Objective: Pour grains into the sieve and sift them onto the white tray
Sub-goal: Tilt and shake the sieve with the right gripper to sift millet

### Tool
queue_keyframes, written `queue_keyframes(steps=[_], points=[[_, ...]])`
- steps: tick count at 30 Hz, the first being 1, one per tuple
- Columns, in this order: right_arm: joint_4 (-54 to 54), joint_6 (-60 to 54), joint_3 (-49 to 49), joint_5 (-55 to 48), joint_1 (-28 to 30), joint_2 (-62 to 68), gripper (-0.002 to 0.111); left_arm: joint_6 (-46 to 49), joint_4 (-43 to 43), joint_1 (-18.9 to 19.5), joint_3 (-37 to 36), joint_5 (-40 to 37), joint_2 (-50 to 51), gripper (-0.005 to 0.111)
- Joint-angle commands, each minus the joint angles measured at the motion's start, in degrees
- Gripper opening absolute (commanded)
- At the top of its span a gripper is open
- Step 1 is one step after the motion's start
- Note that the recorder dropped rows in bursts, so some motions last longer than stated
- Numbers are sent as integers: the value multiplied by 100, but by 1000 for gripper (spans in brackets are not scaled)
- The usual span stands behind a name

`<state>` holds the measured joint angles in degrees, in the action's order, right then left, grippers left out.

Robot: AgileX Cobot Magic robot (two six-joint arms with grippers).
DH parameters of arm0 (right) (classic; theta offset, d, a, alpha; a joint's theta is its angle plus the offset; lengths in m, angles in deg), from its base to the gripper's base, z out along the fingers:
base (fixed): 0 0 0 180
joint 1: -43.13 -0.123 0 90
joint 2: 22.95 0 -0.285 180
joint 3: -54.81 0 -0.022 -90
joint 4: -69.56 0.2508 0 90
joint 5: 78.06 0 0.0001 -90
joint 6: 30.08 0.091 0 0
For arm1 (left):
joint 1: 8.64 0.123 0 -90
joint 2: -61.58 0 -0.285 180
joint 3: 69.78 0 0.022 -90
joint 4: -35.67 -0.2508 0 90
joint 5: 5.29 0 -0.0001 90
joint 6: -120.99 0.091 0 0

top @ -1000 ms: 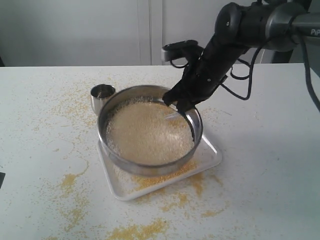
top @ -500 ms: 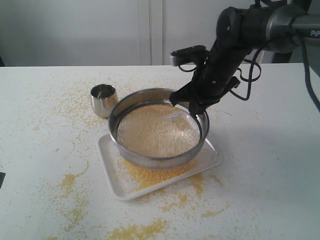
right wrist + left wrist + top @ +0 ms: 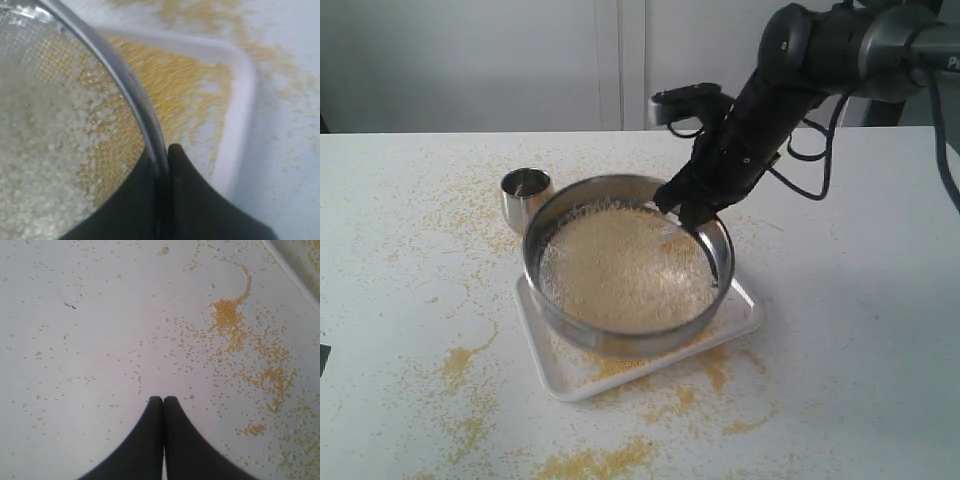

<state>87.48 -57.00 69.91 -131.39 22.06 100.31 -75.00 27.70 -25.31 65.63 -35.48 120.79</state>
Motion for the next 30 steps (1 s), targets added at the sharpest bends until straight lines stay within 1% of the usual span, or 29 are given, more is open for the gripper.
queue_keyframes(steps=[1, 2, 5, 9, 11, 12, 15, 17, 23, 26, 30], points=[[-238, 1704, 29, 383, 82, -95, 0, -31, 18, -4, 55, -65, -15, 0], [-277, 2207, 29, 444, 113, -95, 0, -31, 18, -4, 55, -65, -15, 0], [-213, 1792, 29, 218, 107, -95, 0, -31, 18, -4, 55, -65, -15, 0], [-297, 1708, 29, 153, 107, -131, 0, -31, 18, -4, 55, -65, -15, 0], [-405, 1378, -73, 604, 37, -258, 0, -31, 18, -4, 55, -65, -15, 0], [-478, 1365, -184, 995, -30, -363, 0, -31, 18, -4, 55, -65, -15, 0], [-618, 1722, -520, 2073, -157, -666, 0, -31, 18, -4, 55, -65, -15, 0], [-618, 1805, -694, 2514, -170, -780, 0, -31, 18, -4, 55, -65, -15, 0], [-640, 1248, -1162, 2801, -175, -972, 0, -31, 18, -4, 55, -65, -15, 0], [-640, 1248, -1361, 3110, -184, -1114, 0, -31, 18, -4, 55, -65, -15, 0], [-615, 1230, -1367, 2973, -184, -1189, 0, -31, 18, -4, 55, -65, -15, 0]])
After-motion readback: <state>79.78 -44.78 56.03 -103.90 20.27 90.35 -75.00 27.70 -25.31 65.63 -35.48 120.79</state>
